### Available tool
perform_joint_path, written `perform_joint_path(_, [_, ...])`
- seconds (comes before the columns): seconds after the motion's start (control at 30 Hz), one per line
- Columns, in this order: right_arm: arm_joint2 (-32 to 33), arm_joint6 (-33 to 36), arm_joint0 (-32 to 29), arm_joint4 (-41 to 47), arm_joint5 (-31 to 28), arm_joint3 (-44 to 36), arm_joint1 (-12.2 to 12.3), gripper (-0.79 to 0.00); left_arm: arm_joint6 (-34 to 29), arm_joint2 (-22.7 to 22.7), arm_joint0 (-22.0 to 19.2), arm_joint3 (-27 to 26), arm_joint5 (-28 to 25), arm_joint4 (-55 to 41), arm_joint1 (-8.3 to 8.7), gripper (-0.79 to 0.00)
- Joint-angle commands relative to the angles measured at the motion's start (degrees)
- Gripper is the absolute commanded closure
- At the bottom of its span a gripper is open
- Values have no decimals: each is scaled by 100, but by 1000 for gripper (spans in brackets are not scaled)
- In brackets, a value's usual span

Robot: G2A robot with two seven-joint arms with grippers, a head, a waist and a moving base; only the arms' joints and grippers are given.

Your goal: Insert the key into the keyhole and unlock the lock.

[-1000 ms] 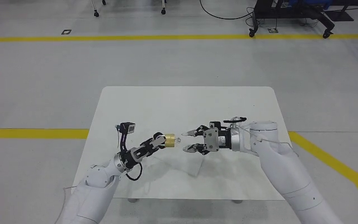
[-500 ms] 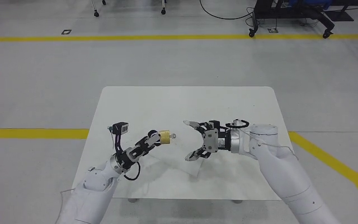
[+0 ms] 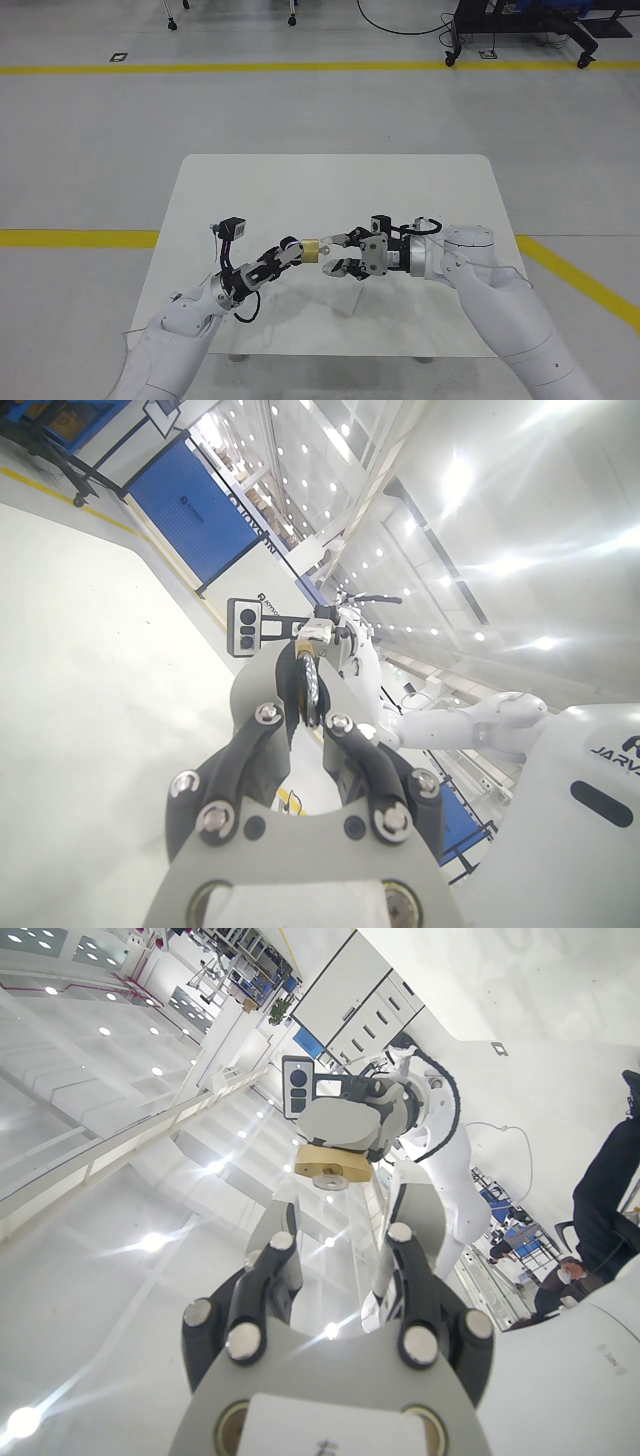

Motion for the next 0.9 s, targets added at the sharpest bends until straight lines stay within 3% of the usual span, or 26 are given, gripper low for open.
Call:
perform_joint_path(0.0, [12, -2, -17, -15, -19, -14, 1, -323, -25, 36, -7, -7, -3, -13, 5, 0])
perform_joint_path(0.13, [35, -26, -50, -42, -51, -48, 2, -302, -41, 78, -11, 0, -12, -54, 16, 0])
perform_joint_path(0.4, [77, 26, -93, -99, -50, -85, 11, -123, -140, 131, -58, 94, -9, -281, 43, 0])
perform_joint_path(0.47, [77, 34, -87, -119, -34, -89, 12, 0, -159, 138, -61, 109, -16, -338, 49, 0])
perform_joint_path(0.87, [31, 193, 84, -40, 220, 98, -8, 0, -220, 131, -102, 210, -104, -455, 96, 0])
